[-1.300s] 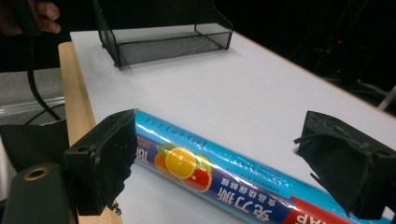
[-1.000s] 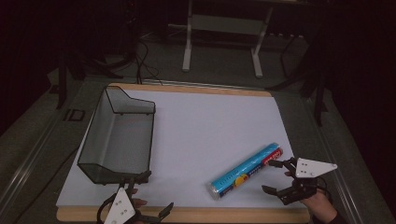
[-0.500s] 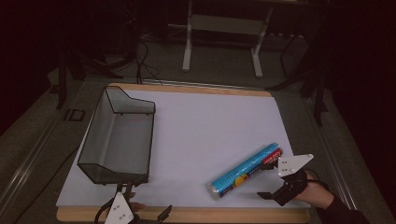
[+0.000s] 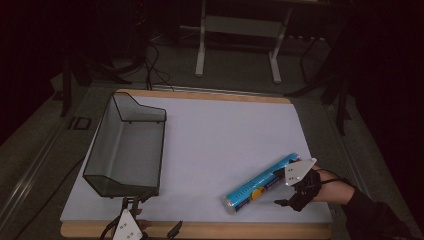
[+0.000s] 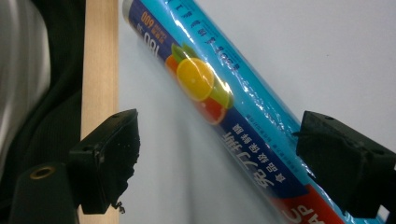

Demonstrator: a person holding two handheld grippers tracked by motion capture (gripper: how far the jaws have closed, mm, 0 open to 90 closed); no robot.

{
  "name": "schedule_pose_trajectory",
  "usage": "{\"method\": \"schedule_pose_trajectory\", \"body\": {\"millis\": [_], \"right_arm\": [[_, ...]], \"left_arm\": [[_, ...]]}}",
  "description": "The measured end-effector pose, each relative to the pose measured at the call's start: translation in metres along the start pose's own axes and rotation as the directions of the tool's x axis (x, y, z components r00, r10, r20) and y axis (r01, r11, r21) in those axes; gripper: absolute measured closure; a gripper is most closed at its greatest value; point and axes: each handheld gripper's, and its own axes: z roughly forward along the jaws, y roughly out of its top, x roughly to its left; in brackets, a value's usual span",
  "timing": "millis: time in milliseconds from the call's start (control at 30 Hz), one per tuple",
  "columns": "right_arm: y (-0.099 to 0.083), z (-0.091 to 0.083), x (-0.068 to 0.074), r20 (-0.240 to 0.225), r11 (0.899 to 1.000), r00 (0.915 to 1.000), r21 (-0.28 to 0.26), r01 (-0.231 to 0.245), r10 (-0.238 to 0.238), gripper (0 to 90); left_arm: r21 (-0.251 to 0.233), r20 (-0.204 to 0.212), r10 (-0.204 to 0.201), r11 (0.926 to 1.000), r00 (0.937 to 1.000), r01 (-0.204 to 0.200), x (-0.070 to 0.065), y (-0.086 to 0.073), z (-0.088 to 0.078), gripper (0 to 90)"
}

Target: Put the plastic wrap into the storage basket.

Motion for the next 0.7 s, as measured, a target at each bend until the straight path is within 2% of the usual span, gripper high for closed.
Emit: {"method": "schedule_pose_trajectory", "body": {"millis": [200,333,500,533,567,700], "right_arm": [[0.01,0.006,-0.004,0.0,0.995,0.9978,0.079,0.066,-0.066,13.3],[0.014,0.011,-0.01,-0.005,0.988,0.9968,0.13,0.08,-0.08,13.3],[0.02,0.013,-0.014,-0.019,0.98,0.9935,0.161,0.114,-0.112,13.4],[0.021,0.014,-0.014,-0.013,0.976,0.9908,0.171,0.135,-0.135,13.9],[0.022,0.014,-0.014,-0.025,0.972,0.99,0.186,0.141,-0.139,14.1],[0.029,0.018,-0.015,-0.033,0.949,0.981,0.247,0.193,-0.191,14.2]], "left_arm": [[0.004,-0.01,0.007,1.0,0.9999,-0.007,-0.001,0.0,-0.002,0.6],[0.0,-0.01,0.003,1.0,0.9999,-0.003,-0.001,0.0,-0.004,0.6],[0.006,-0.019,0.008,0.9999,0.9998,-0.008,-0.001,-0.001,-0.005,0.6],[0.006,-0.023,0.007,1.0,0.9997,-0.007,-0.001,-0.001,-0.005,0.6],[0.007,-0.025,0.008,0.9999,0.9997,-0.008,-0.002,-0.001,-0.005,0.6],[0.009,-0.031,0.012,0.9999,0.9994,-0.012,-0.002,-0.001,-0.006,0.6]]}}
